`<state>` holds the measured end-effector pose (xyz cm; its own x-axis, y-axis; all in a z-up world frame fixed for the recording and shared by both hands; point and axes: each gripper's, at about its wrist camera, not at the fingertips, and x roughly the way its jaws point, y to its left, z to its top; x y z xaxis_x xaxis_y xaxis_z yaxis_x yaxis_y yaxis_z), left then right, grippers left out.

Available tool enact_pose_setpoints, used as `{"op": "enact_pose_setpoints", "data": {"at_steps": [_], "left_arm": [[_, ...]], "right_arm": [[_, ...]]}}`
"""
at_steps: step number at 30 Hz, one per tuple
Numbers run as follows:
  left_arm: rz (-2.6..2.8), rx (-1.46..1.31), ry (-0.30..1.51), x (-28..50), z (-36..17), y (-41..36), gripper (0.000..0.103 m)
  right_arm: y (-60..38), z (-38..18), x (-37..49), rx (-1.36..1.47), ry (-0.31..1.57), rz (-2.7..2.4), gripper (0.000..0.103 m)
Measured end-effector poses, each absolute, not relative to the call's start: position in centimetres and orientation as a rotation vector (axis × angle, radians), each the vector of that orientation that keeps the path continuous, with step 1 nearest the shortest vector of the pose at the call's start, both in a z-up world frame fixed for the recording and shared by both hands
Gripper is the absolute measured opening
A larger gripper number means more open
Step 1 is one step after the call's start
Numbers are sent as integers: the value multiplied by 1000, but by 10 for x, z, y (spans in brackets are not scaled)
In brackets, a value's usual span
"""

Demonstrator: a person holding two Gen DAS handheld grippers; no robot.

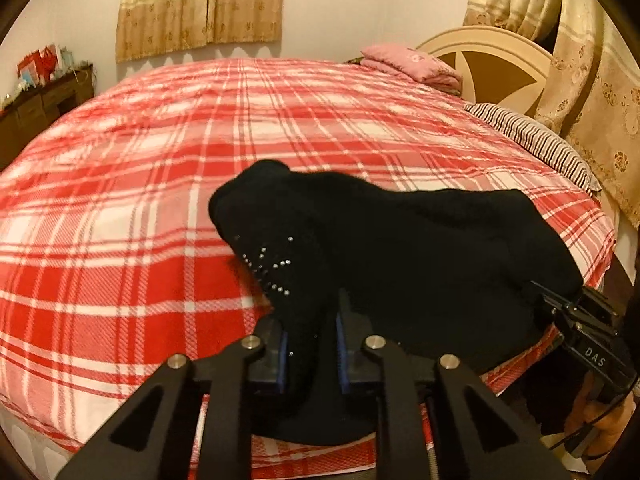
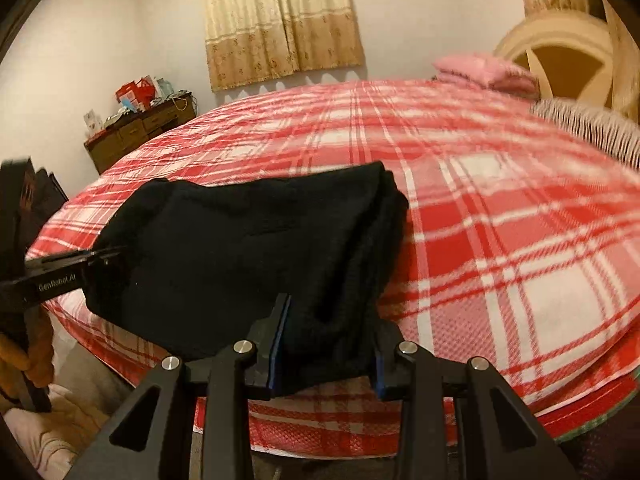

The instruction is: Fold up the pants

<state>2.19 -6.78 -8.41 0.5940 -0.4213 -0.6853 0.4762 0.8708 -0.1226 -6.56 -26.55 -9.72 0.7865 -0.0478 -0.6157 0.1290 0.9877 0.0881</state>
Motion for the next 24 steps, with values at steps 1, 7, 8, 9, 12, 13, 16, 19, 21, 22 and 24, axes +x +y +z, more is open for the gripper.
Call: {"op": "enact_pose_setpoints", "data": {"at_steps": [1,7,8,9,12,13,16,19,21,22,24], "left_arm": [[-521,71,773,23,-81,-67,19],[-511,61,731,25,-68,-60,19],[-505,66,711,24,-63,-60,19],[-501,67,697,24,-60,-58,19],[-494,59,673,25,-54,-53,18],[-488,53,671,27,-53,-51,18],[-473,21,673,33,-51,-40,18],[-448,-5,665,41,-47,-25,18],[-421,-33,652,49,-43,-11,18],[-410,-41,648,51,-41,-5,18],[-378,-60,629,58,-37,11,18]], "right_arm": [[-264,-94,-65,122,655,-97,35],[-250,-71,-63,43,608,-106,35],[-245,-66,-63,21,594,-106,35],[-241,-61,-62,2,581,-106,35],[-229,-49,-58,-46,548,-95,35],[-225,-46,-55,-54,543,-90,35],[-216,-37,-43,-52,526,-68,35],[-201,-26,-29,-65,504,-38,35],[-190,-19,-20,-72,489,-15,35],[-184,-15,-14,-74,480,0,35],[-172,-9,-2,-79,468,25,34]]}}
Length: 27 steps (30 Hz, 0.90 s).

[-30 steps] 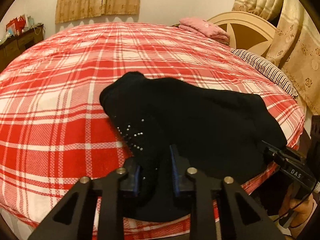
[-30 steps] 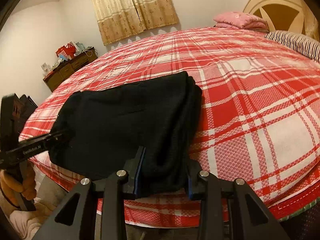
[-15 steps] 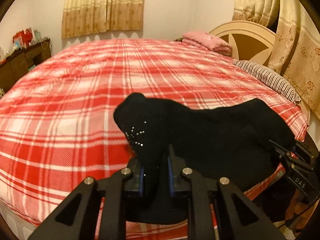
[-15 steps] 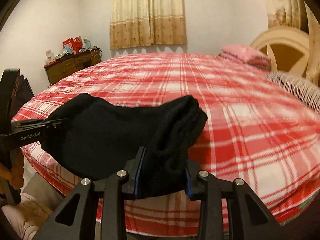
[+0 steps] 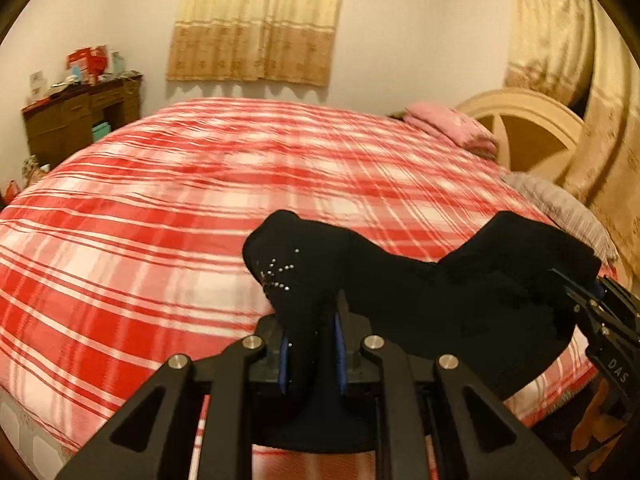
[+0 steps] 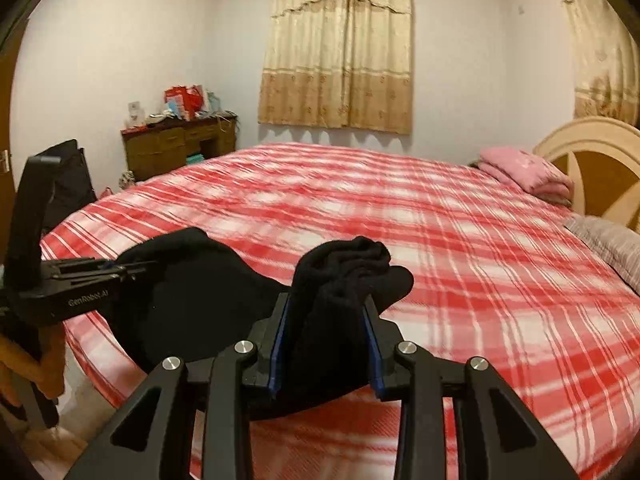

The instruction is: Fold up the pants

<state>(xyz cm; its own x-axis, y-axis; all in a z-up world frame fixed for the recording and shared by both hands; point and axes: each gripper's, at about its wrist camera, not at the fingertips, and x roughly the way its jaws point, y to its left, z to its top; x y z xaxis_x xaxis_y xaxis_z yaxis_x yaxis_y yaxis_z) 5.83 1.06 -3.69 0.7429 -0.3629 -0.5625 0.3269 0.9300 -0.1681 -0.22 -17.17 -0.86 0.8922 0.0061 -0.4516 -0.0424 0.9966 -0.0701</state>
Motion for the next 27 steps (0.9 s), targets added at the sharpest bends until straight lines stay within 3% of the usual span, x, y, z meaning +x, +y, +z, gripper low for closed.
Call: {"op": "enact_pose_setpoints", "data": {"at_steps": [14,19,22,24,26,27], "left_arm": [[-77,-78,521,133,6,132,18],[66,3,482,163,4,158,18],[103,21,592,190,-26,165,19],[106,-35,739,204,-60,173,23],[133,-45,746,201,-78,179,44],[146,-41,725,197,-81,179,49]], "right_arm": [[-57,22,138,-161,391,279,33],[-18,-5,185,-234,391,295,33],[-11,-45,215,-260,522,276,33],[-13,-73,230,-249,642,263,33],[-22,-91,230,-229,678,270,36],[-26,-91,227,-227,664,280,40]]}}
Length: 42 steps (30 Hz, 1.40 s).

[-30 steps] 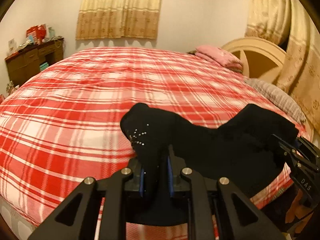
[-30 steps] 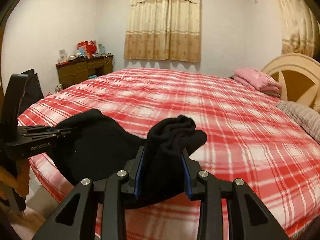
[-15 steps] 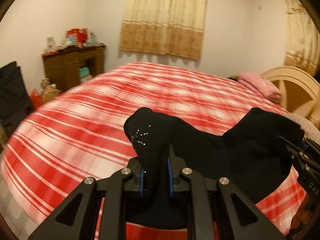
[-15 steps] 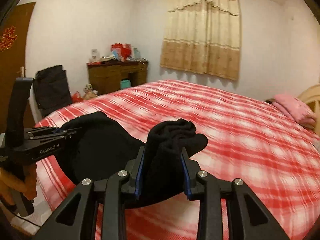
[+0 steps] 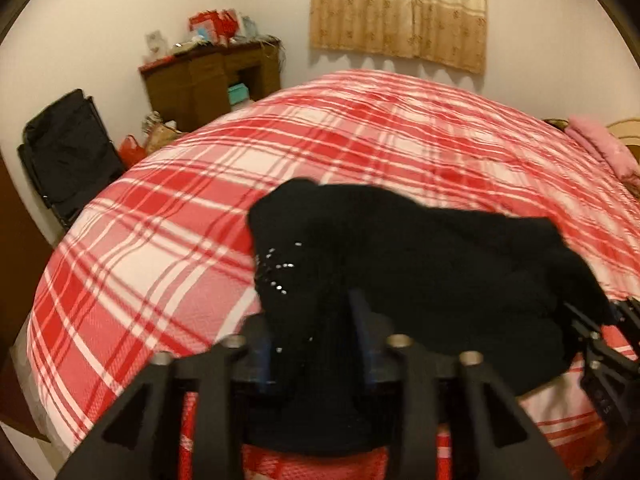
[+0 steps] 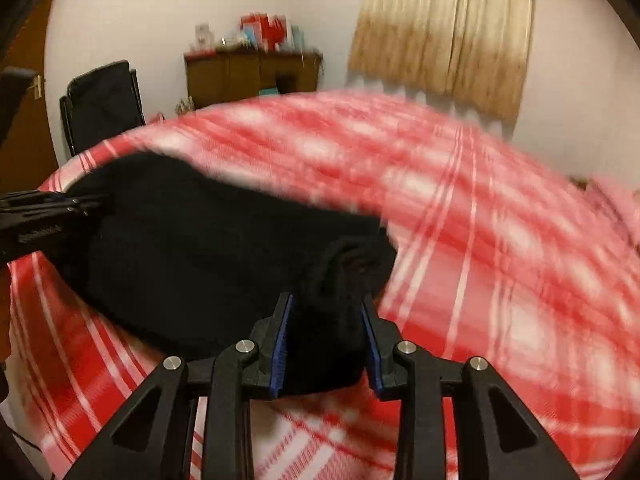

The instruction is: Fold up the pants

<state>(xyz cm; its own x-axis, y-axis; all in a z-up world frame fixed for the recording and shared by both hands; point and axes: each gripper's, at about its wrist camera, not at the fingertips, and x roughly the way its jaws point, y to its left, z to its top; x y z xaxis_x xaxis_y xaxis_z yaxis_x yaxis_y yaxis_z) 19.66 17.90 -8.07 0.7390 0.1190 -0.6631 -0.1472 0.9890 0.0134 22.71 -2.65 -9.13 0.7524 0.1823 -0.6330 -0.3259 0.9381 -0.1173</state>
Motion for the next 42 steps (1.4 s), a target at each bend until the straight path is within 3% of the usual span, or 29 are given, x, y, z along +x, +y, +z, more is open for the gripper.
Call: {"op": "enact_pose_setpoints", "data": {"at_steps": [2,4,6,8,13,15,17,24,27,30,37,42], "left_arm": [[177,-34,702,190,-82,182,80],[181,-53,704,185,-80,192,88],[155,-95,705,176,-75,208,89],[181,-107,694,163,-71,223,100],[329,-118,657,148,-58,248,100],[323,-147,626,141,-53,247,100],[283,-133,588,136,-46,233,100],[186,-8,563,159,-36,178,100],[194,-31,685,186,-57,173,100],[189,-110,844,199,-93,183,100],[126,-282,735,149,-77,230,100],[90,-398,719,170,-65,258,101]], "right_arm": [[-32,-91,224,-237,682,290,54],[-38,-86,219,-217,689,323,57],[-49,-78,209,-171,668,342,58],[-68,-71,192,-99,635,341,66],[-93,-55,175,10,544,238,68],[-88,-50,173,-8,532,236,63],[-70,-46,172,-55,541,278,19],[-16,-56,192,-200,590,324,19],[-22,-85,219,-173,738,268,19],[-31,-87,216,-162,694,305,19],[-32,-90,205,-203,653,308,20],[-37,-91,206,-170,650,323,20]]}}
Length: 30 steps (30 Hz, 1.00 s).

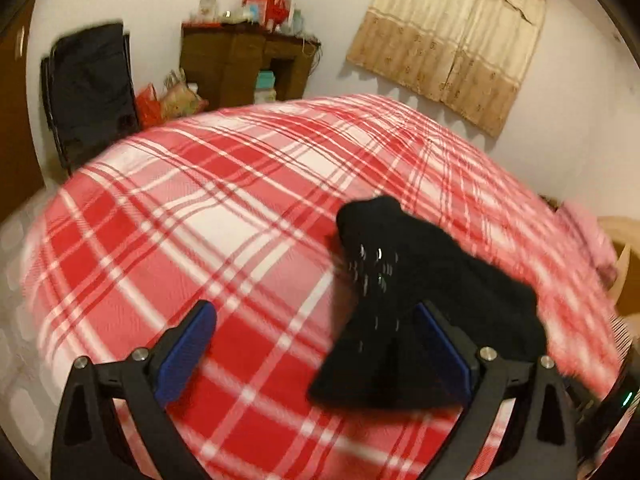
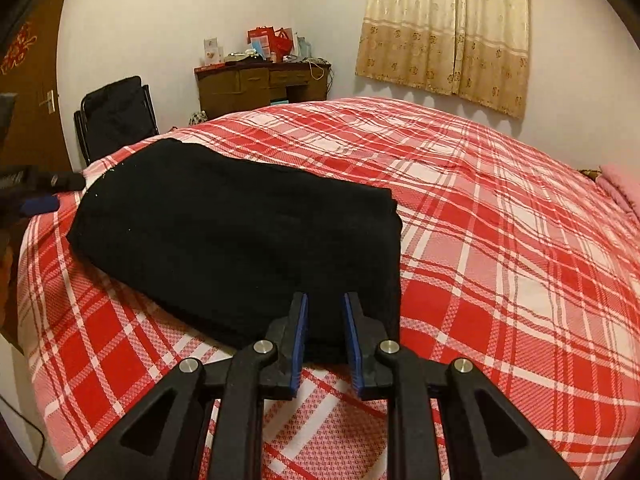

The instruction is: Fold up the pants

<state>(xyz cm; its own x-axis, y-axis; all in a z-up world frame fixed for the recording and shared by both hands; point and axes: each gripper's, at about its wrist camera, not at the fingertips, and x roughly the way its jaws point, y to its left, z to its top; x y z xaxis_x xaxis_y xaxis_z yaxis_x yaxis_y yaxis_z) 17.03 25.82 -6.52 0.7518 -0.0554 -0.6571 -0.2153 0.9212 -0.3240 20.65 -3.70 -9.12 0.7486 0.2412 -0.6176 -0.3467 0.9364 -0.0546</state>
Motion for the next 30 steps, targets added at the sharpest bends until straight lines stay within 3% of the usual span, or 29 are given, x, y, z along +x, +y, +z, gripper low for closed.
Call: {"op": "enact_pose_setpoints", "data": {"at_steps": [4,8,9,10,11,12,14,15,18,19,21,22,23,26,30], "left_arm": [[-47,-502,860,232,-85,252,103],[-96,-532,884,269,-83,243,102],[-138,-566,883,272,-81,241,97],[-191,-603,889,277,-83,239,70],[-175,-606,905,280,-83,239,56],[-130,-584,897,279,-81,238,52],[-94,-508,831,275,-73,232,34],[-62,-444,797,268,-67,226,31],[79,-205,708,261,-58,204,31],[130,-112,700,265,-60,198,36],[289,86,723,275,-71,194,52],[362,177,767,283,-80,195,74],[364,175,774,283,-79,202,77],[304,16,709,254,-54,229,77],[398,38,581,215,-27,232,78]], "right_arm": [[-36,-93,207,-169,642,323,20],[-38,-93,205,-164,636,326,20],[-38,-94,205,-162,634,327,20],[-39,-94,205,-161,632,327,20],[-39,-94,205,-160,631,327,20],[-40,-94,205,-159,630,329,20],[-40,-94,205,-154,628,333,20],[-40,-94,205,-151,627,335,20],[-41,-96,204,-148,623,339,20],[-41,-95,204,-150,623,339,20],[-41,-96,204,-150,622,340,20],[-41,-96,204,-149,622,340,20],[-41,-95,204,-149,621,340,21],[-40,-96,204,-151,615,337,21],[-38,-96,201,-162,607,330,21]]}}
